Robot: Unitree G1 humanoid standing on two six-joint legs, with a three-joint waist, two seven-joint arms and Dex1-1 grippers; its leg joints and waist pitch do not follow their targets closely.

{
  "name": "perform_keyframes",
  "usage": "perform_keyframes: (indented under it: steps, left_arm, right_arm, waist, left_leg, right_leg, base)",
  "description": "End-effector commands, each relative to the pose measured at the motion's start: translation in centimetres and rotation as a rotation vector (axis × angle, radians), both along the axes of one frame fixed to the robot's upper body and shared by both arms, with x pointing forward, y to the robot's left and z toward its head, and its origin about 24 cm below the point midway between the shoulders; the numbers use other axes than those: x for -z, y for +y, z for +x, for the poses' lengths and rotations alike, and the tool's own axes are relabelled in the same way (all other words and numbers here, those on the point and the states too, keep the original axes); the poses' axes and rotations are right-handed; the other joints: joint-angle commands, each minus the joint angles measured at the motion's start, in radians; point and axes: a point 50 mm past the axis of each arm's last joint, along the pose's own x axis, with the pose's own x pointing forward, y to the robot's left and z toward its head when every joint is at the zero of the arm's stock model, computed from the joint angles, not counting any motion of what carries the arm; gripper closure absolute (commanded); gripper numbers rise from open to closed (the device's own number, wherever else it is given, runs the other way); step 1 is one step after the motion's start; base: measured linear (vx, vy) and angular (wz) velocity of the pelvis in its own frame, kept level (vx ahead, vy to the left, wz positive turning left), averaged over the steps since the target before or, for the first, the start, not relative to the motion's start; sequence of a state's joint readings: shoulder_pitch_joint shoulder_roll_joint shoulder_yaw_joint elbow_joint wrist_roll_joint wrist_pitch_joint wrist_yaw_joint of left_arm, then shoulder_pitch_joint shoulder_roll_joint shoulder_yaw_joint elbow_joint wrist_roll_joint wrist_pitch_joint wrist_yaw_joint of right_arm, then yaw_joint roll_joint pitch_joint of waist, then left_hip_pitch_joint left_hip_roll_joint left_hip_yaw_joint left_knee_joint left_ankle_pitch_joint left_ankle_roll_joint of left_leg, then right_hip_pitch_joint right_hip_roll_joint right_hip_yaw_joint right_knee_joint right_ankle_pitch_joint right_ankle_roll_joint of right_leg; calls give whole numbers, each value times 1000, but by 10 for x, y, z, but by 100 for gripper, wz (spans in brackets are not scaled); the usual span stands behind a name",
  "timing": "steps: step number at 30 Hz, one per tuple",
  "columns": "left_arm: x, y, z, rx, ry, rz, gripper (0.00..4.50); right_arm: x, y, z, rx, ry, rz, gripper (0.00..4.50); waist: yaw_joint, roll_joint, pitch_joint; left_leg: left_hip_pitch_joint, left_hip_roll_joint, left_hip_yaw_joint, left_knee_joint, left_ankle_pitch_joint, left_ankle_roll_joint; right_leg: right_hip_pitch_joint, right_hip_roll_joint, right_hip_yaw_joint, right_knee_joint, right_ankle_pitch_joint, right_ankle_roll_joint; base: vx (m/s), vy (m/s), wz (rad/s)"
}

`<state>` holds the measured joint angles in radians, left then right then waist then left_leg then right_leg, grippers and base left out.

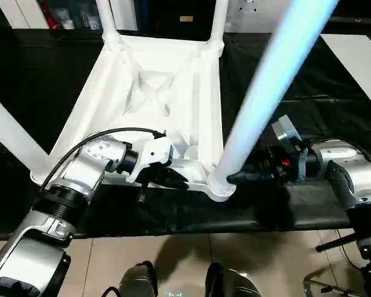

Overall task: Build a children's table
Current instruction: Rotate leg to tighten

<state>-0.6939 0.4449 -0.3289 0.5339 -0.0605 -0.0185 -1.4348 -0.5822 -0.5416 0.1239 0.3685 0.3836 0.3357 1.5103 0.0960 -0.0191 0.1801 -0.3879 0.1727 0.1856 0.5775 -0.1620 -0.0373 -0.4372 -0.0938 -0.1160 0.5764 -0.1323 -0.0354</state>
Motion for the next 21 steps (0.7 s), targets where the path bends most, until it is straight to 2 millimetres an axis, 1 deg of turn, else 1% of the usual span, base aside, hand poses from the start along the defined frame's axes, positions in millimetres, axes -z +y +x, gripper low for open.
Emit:
perform_keyframes:
  steps: [1, 2, 3, 4, 5, 6, 7, 8, 9, 10, 11, 12, 13, 14, 15, 16, 17, 18, 19, 20, 21]
  left_arm:
    - [1, -8, 3, -31, 1, 5, 450]
    - [0, -11, 7, -111, 10, -21, 450]
    - [-1, -12, 8, -137, 15, -30, 450]
    - [-1, -14, 9, -162, 15, -39, 450]
    - [-3, -18, 10, -196, 16, -60, 450]
    - [-4, -21, 10, -219, 16, -74, 450]
    - [-6, -27, 11, -257, 15, -104, 450]
    - [-8, -36, 14, -317, 10, -142, 450]
    - [-9, -40, 15, -348, 6, -157, 450]
    - [-9, -42, 16, -359, 5, -162, 450]
    - [-10, -52, 19, -425, -2, -184, 450]
    - [-10, -55, 20, -447, -4, -190, 450]
    - [-10, -59, 21, -471, -5, -195, 450]
    - [-10, -65, 23, -516, -14, -201, 450]
    - [-10, -69, 24, -546, -19, -202, 450]
    - [-12, -79, 29, -641, -39, -223, 450]
    - [-12, -79, 29, -641, -39, -223, 450]
    - [-13, -82, 30, -672, -46, -229, 450]
    - [-14, -87, 32, -705, -71, -229, 450]
    - [-14, -91, 33, -716, -83, -232, 450]
    - [-15, -95, 33, -726, -94, -236, 450]
  right_arm:
    - [-2, 10, -5, -20, 16, 58, 248]
    - [0, 15, -7, 28, 19, 72, 250]
    - [2, 16, -7, 51, 16, 71, 251]
    - [4, 18, -5, 94, 2, 57, 252]
    - [8, 21, -1, 178, -21, 22, 252]
    - [11, 23, 2, 237, -38, -2, 252]
    - [15, 26, 5, 313, -57, -25, 252]
    - [17, 32, 10, 405, -63, -24, 257]
    - [17, 35, 11, 445, -57, -12, 257]
    - [17, 36, 12, 459, -55, -8, 258]
    - [17, 44, 17, 555, -47, 7, 258]
    - [16, 47, 19, 592, -45, 10, 259]
    - [16, 49, 20, 637, -43, 10, 260]
    - [15, 54, 24, 706, -45, 14, 260]
    - [15, 57, 25, 749, -46, 16, 261]
    - [14, 63, 32, 897, -36, 28, 261]
    - [14, 63, 32, 897, -36, 28, 261]
    - [14, 65, 34, 942, -30, 30, 261]
    - [14, 68, 36, 1013, -29, 40, 261]
    - [14, 70, 37, 1045, -30, 44, 261]
    - [13, 72, 38, 1086, -33, 56, 261]
  waist:
    - [-4, -15, -83]
    - [-4, -15, -82]
    - [-4, -17, -81]
    - [-8, -18, -79]
    - [-9, -17, -75]
    - [-15, -17, -72]
    - [-17, -18, -70]
    - [-23, -20, -69]
    - [-32, -18, -64]
    - [-42, -21, -64]
    - [-46, -22, -64]
    - [-53, -19, -63]
    - [-55, -20, -63]
    - [-59, -19, -65]
    - [-61, -19, -65]
    - [-61, -14, -69]
    - [-63, -15, -67]
    - [-62, -17, -71]
    - [-62, -16, -72]
    - [-61, -10, -73]
    - [-60, -11, -75]
  left_leg:
    - [19, 63, -24, -64, -182, 92]
    - [20, 65, -24, -65, -184, 89]
    - [23, 65, -26, -67, -193, 79]
    - [20, 61, -28, -68, -203, 69]
    - [22, 59, -29, -69, -217, 64]
    - [21, 59, -31, -71, -236, 45]
    - [21, 56, -33, -71, -251, 39]
    - [18, 52, -37, -72, -266, 26]
    - [22, 53, -39, -74, -287, 16]
    - [21, 49, -42, -73, -303, 15]
    - [20, 48, -43, -73, -304, 17]
    - [21, 49, -44, -74, -307, 15]
    - [23, 47, -44, -74, -313, 17]
    - [21, 48, -44, -74, -301, 17]
    - [21, 47, -43, -77, -298, 24]
    - [21, 48, -44, -76, -290, 25]
    - [21, 49, -42, -78, -291, 24]
    - [22, 47, -43, -78, -288, 24]
    - [21, 48, -42, -79, -282, 29]
    - [24, 50, -38, -79, -267, 37]
    - [24, 50, -37, -79, -263, 39]
  right_leg:
    - [66, -78, 68, -68, -392, -197]
    - [64, -80, 69, -69, -401, -193]
    - [63, -82, 70, -73, -428, -183]
    - [65, -83, 67, -78, -470, -170]
    - [61, -85, 67, -83, -496, -162]
    - [59, -85, 66, -86, -543, -146]
    - [59, -85, 63, -91, -578, -133]
    - [63, -88, 59, -98, -634, -104]
    - [56, -86, 57, -107, -664, -88]
    - [57, -87, 53, -112, -686, -74]
    - [59, -87, 51, -113, -690, -68]
    - [54, -84, 50, -116, -689, -64]
    - [54, -85, 47, -120, -697, -58]
    - [56, -84, 48, -117, -674, -57]
    - [56, -82, 47, -121, -662, -52]
    - [58, -84, 47, -119, -643, -56]
    - [53, -82, 49, -119, -633, -61]
    - [56, -82, 48, -117, -615, -61]
    - [57, -83, 50, -116, -596, -66]
    - [52, -80, 55, -114, -546, -80]
    - [52, -78, 56, -110, -520, -88]
  base:
    - [0, 0, 0]
    - [0, 0, 0]
    - [0, 0, 0]
    - [0, 0, 0]
    - [0, 0, 0]
    - [0, 0, 0]
    - [0, 0, 0]
    - [0, 0, 0]
    - [0, 0, 0]
    - [0, 0, 0]
    - [0, 0, 0]
    - [0, 0, 0]
    - [0, 0, 0]
    - [0, 0, 0]
    - [0, 0, 0]
    - [0, 0, 0]
    - [0, 0, 0]
    - [0, 0, 0]
    - [0, 0, 0]
    - [0, 0, 0]
    - [0, 0, 0]
